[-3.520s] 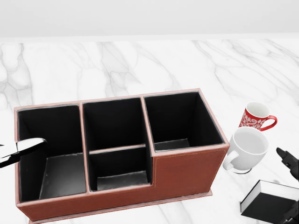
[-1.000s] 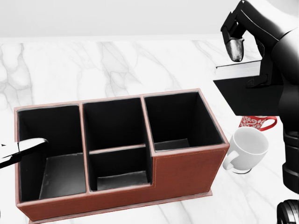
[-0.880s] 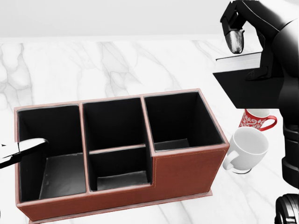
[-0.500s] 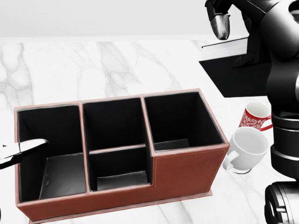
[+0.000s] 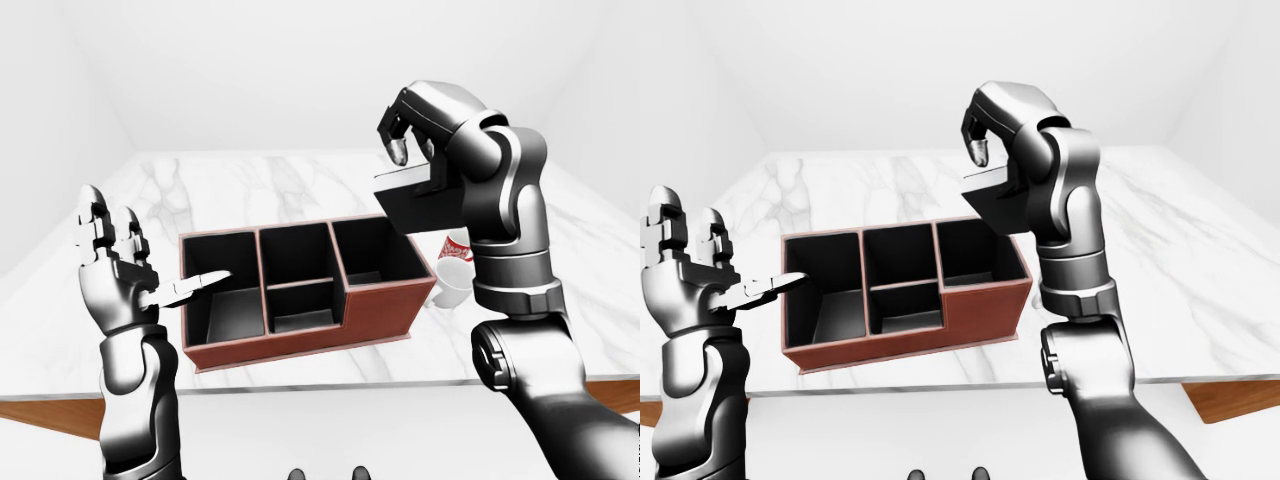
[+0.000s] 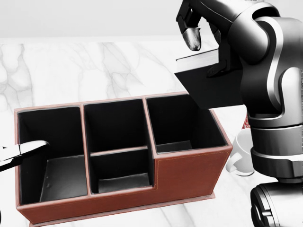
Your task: Pick up the book and place it in the right compartment of the caddy.
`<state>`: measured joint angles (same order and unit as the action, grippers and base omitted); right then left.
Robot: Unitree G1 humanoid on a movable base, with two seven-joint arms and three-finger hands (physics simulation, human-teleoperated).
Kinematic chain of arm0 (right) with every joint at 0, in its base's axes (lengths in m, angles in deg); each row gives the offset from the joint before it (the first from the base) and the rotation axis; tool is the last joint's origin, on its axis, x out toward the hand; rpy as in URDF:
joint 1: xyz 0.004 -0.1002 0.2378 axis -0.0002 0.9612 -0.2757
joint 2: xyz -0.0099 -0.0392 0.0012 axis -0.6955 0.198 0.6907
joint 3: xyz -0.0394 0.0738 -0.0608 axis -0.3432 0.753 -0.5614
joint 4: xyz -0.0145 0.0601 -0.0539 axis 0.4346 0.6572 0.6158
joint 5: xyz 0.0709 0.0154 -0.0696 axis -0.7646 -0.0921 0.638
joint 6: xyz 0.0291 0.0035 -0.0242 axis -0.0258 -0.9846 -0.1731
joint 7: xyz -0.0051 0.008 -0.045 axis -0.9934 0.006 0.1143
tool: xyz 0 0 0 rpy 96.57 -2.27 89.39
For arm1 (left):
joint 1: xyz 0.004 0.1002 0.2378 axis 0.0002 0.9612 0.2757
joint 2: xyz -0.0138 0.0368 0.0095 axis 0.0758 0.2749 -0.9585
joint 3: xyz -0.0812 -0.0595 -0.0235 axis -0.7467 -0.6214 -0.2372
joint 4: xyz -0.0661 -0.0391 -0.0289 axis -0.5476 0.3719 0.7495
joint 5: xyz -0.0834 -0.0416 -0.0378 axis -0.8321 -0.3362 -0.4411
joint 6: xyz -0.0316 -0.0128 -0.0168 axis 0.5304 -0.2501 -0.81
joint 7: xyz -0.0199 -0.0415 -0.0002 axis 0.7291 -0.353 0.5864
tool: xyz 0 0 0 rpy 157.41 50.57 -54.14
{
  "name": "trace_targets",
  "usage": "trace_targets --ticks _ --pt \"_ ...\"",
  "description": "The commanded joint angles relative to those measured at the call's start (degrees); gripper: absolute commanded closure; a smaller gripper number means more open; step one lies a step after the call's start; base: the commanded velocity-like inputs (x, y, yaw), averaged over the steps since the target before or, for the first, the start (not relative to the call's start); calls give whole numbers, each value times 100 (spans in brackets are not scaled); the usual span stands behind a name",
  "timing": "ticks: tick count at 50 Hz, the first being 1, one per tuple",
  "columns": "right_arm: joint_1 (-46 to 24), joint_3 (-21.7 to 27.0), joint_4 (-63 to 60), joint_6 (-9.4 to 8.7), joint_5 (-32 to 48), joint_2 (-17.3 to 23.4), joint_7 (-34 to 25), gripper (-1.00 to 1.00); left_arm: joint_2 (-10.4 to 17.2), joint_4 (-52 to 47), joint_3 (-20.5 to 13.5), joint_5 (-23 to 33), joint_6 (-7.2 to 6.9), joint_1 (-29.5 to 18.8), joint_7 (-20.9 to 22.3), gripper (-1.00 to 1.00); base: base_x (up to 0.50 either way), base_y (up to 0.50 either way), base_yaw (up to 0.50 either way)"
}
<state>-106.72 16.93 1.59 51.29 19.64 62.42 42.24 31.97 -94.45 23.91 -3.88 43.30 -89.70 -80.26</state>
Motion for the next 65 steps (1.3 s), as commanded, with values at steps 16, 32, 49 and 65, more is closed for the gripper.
trace_targets --ticks 16,32,49,65 --pt "-30 -221 382 0 -26 -478 1 100 -5 10 8 7 0 11 6 -100 0 0 0" --pt "5 -287 633 0 -117 -654 1 100 -12 20 13 14 0 20 6 -100 0 0 0" --pt "-75 -363 950 0 -223 -833 1 100 -15 14 13 9 0 15 -2 -100 0 0 0" --pt "-100 -380 1067 0 -244 -892 1 100 -6 15 10 -2 0 1 -8 -100 0 0 0"
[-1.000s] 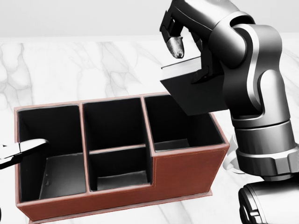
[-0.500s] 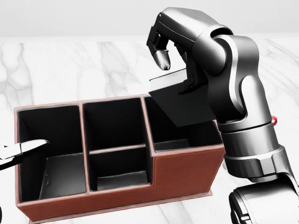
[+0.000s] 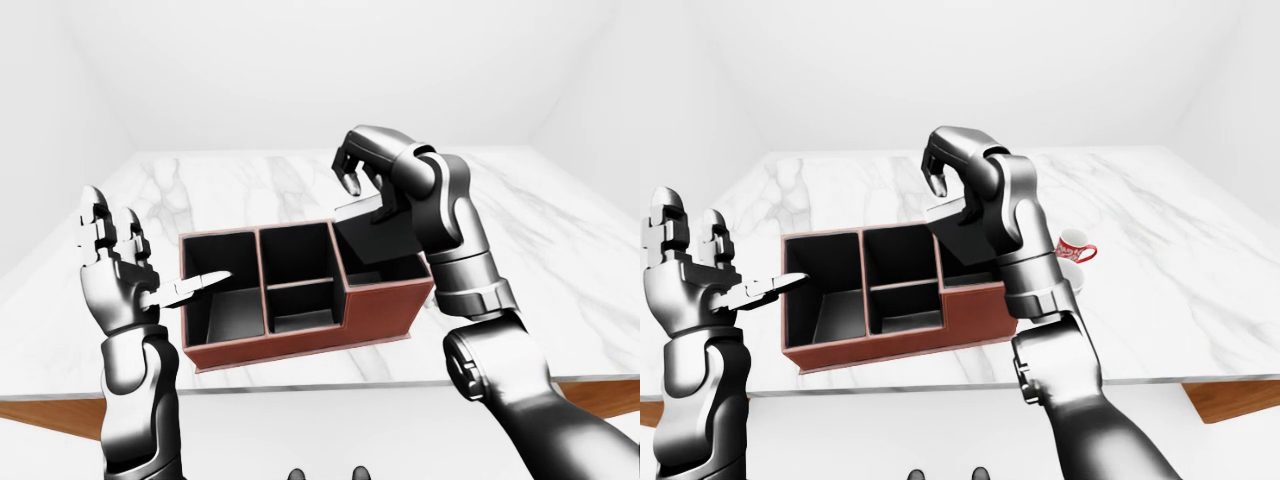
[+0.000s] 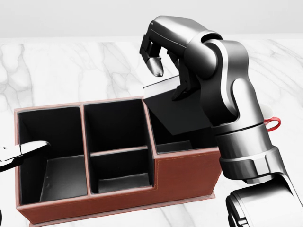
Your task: Pick up the book and place it in the right compartment of the caddy.
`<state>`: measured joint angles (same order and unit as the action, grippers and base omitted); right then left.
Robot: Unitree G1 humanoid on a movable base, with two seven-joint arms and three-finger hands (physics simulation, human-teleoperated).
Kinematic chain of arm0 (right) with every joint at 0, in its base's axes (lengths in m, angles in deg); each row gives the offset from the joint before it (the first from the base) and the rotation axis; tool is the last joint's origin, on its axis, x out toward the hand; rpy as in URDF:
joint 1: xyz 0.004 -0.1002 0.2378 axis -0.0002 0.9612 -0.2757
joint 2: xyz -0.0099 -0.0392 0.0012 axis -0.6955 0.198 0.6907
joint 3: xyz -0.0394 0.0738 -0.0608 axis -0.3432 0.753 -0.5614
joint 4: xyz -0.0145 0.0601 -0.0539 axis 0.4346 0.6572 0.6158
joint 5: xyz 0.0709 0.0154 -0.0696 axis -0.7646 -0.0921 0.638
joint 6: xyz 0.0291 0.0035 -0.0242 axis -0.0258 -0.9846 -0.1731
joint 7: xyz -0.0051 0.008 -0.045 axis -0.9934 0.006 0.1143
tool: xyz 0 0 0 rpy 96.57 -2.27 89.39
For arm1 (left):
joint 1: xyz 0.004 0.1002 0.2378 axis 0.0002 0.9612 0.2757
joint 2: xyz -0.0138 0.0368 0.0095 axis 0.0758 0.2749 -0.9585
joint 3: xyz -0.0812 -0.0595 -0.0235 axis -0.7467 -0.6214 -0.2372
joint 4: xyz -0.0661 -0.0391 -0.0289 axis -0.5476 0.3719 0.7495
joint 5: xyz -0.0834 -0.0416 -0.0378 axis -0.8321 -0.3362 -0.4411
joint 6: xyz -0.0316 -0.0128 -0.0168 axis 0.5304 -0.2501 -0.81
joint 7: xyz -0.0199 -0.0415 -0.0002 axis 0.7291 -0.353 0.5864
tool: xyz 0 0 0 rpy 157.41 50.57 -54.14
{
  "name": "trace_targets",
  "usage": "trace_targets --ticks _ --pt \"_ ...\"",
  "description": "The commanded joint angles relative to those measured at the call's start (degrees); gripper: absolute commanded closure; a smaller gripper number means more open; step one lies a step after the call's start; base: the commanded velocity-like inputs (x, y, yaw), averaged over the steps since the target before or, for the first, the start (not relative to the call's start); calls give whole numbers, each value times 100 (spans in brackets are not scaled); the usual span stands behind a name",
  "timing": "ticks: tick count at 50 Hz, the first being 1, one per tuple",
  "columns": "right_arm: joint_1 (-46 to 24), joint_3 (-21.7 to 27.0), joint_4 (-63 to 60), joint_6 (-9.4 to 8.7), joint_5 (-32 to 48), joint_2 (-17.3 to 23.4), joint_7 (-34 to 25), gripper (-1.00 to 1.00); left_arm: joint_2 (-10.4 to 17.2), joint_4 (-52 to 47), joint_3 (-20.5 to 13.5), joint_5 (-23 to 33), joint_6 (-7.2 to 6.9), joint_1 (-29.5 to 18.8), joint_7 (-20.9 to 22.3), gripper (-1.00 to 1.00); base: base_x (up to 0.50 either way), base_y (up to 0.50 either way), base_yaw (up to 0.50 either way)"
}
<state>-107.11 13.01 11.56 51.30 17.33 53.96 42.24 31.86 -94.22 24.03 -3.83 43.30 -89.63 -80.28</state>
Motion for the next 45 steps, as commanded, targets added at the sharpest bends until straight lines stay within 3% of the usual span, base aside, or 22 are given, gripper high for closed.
trace_targets --ticks 1,31,45 --pt "-61 8 96 0 -28 -59 1 100 5 -13 -4 -11 0 -5 -7 -100 0 0 0" --pt "-142 -56 311 0 -176 -239 1 100 0 26 -4 -10 0 25 17 -100 0 0 0" --pt "63 7 472 0 -409 -131 313 100 -14 20 10 10 0 26 12 -100 0 0 0"
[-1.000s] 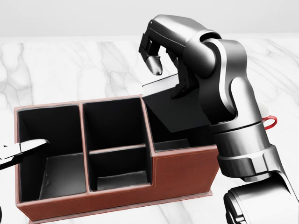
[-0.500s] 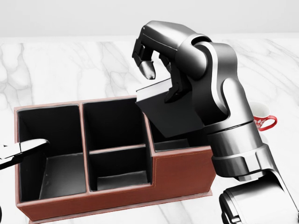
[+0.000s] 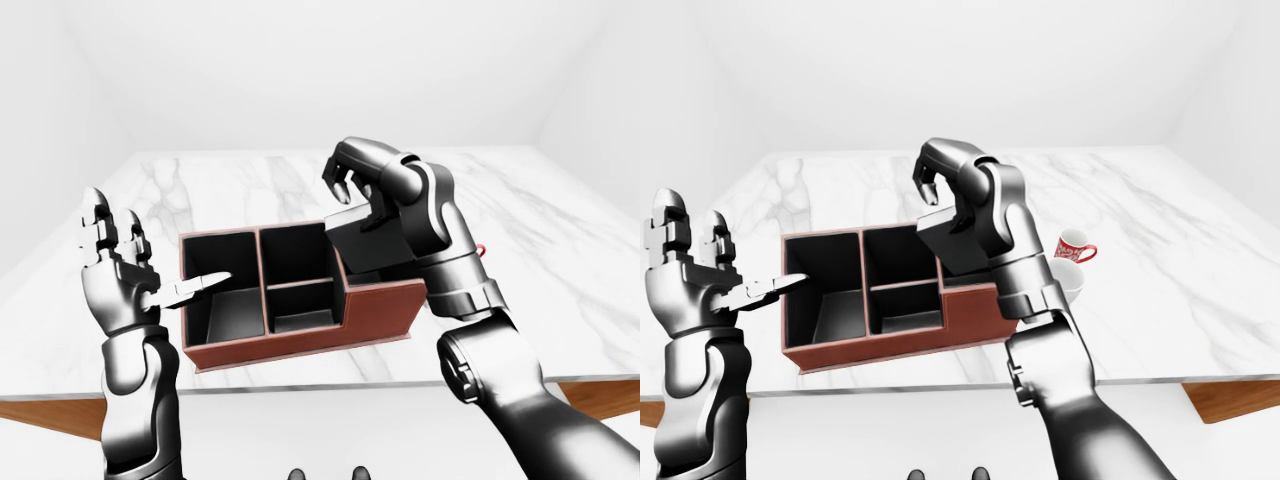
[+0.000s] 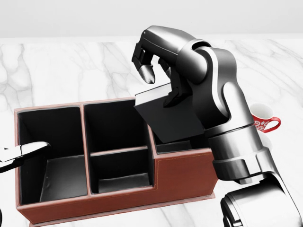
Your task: Pick up the book and place it in the right compartment of the caddy.
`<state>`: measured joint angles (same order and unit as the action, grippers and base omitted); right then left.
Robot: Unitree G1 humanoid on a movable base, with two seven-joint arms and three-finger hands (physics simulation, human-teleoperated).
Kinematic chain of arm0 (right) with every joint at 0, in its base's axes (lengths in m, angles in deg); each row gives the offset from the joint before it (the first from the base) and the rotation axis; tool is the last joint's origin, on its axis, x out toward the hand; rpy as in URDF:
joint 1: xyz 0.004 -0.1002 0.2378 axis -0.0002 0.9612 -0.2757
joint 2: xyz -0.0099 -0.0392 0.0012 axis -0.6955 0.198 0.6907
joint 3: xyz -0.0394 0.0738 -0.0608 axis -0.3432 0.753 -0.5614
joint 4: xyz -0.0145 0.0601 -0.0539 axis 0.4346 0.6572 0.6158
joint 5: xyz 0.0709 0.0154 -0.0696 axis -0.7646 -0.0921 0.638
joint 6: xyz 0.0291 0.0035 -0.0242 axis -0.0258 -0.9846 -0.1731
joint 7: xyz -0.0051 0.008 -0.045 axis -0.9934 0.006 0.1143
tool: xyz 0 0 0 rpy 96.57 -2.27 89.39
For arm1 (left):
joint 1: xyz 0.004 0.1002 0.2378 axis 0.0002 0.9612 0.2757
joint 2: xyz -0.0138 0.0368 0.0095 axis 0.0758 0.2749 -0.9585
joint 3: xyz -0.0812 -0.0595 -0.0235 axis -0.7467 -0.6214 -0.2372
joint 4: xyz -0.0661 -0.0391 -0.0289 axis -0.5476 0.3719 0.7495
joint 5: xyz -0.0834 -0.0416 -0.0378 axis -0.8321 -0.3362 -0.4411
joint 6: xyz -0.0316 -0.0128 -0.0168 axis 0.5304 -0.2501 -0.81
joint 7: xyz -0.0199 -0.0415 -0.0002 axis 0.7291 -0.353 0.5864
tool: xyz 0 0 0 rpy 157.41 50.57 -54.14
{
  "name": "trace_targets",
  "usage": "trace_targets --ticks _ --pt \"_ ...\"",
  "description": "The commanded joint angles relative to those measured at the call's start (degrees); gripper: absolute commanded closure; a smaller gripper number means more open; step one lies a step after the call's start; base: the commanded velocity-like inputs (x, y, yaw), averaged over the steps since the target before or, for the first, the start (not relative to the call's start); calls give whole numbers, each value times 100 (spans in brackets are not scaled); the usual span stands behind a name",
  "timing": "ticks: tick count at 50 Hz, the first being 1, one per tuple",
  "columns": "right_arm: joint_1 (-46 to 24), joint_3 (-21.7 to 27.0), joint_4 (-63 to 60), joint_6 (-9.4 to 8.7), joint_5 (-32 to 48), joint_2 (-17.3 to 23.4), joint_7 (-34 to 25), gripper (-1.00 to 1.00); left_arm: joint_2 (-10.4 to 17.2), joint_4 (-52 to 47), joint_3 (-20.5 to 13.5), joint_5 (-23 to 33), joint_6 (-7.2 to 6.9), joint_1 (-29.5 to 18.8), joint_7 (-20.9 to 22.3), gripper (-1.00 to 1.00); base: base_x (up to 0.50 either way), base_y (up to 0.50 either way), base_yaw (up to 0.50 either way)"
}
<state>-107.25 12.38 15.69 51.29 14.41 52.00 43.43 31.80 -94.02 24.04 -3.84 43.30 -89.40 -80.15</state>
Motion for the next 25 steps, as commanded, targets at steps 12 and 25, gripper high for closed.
trace_targets --ticks 12,25 --pt "154 90 141 0 -231 137 323 100 -4 -16 11 11 0 -10 -8 -100 0 0 0" --pt "294 106 216 0 -315 193 451 100 -7 1 17 16 0 -7 -4 -100 0 0 0"
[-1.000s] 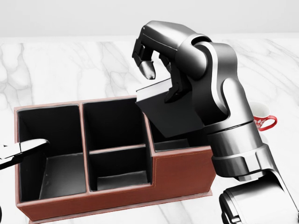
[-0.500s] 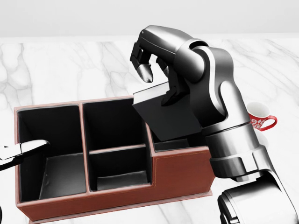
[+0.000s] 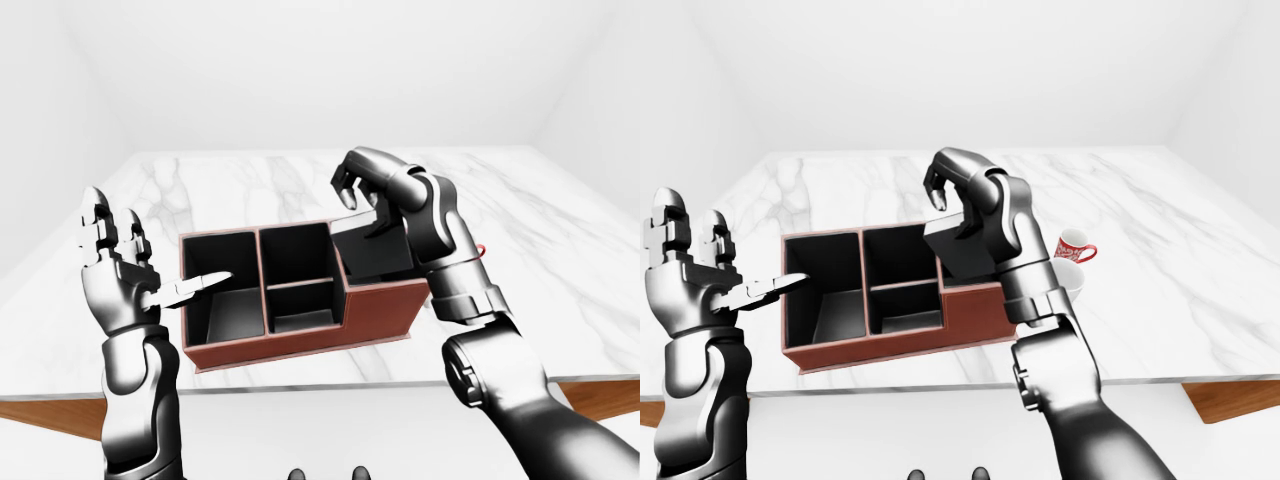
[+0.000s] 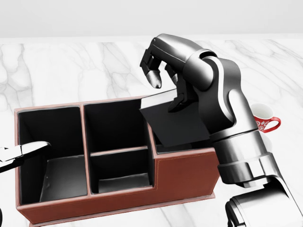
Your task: Pick up the book and place it in the right compartment of the caddy.
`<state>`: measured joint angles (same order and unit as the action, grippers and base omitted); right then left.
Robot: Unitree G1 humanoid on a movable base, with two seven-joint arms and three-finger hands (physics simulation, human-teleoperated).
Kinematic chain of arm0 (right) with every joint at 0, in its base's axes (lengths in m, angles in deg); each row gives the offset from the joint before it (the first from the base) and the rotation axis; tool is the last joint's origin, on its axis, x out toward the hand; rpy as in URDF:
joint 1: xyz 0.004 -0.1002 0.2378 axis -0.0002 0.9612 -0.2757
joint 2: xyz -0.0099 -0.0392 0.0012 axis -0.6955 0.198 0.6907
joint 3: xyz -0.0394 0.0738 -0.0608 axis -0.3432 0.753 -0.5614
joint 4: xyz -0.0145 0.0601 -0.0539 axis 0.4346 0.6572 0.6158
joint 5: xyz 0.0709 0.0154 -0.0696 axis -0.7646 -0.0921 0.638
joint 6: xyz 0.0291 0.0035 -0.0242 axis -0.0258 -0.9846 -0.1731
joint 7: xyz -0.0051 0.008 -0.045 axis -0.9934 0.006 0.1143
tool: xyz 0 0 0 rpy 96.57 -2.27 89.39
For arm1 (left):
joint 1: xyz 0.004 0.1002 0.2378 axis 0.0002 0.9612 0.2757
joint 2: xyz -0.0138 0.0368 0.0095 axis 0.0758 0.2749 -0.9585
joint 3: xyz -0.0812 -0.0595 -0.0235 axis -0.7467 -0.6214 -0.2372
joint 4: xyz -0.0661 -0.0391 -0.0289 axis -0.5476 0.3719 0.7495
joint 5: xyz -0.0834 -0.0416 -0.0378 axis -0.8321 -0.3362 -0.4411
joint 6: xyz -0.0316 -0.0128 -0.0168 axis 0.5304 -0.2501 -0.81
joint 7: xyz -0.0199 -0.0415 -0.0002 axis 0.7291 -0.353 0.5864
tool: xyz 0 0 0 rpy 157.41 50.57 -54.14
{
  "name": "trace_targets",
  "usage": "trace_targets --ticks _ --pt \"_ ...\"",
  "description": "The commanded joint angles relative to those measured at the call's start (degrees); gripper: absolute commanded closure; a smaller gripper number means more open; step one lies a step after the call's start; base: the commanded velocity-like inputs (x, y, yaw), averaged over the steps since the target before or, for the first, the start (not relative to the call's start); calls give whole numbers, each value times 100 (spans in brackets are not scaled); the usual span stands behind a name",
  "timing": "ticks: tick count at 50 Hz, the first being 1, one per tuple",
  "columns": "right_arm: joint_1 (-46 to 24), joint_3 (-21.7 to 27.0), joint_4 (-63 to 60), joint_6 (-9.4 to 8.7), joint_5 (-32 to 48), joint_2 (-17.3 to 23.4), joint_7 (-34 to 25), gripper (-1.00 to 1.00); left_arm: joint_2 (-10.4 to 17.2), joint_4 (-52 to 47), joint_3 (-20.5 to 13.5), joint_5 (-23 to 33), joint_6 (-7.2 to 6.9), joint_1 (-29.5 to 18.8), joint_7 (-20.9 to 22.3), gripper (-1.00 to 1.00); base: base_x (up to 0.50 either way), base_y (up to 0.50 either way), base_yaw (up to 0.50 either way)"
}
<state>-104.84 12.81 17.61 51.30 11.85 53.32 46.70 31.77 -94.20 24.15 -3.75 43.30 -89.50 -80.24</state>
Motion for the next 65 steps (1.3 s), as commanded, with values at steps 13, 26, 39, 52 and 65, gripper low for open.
trace_targets --ticks 13,26,39,52,65 --pt "105 64 260 0 -151 77 314 100 0 63 -4 3 0 6 17 -100 0 0 0" --pt "121 76 548 0 -260 117 505 100 -9 56 14 16 0 14 13 -100 0 0 0" --pt "13 90 605 0 -247 163 630 -100 -9 45 16 18 0 11 5 -100 0 0 0" --pt "-46 103 563 0 -299 173 707 -100 -6 34 13 18 0 3 1 -100 0 0 0" --pt "-101 117 525 0 -344 177 770 -100 -2 52 16 19 0 -1 2 -100 0 0 0"
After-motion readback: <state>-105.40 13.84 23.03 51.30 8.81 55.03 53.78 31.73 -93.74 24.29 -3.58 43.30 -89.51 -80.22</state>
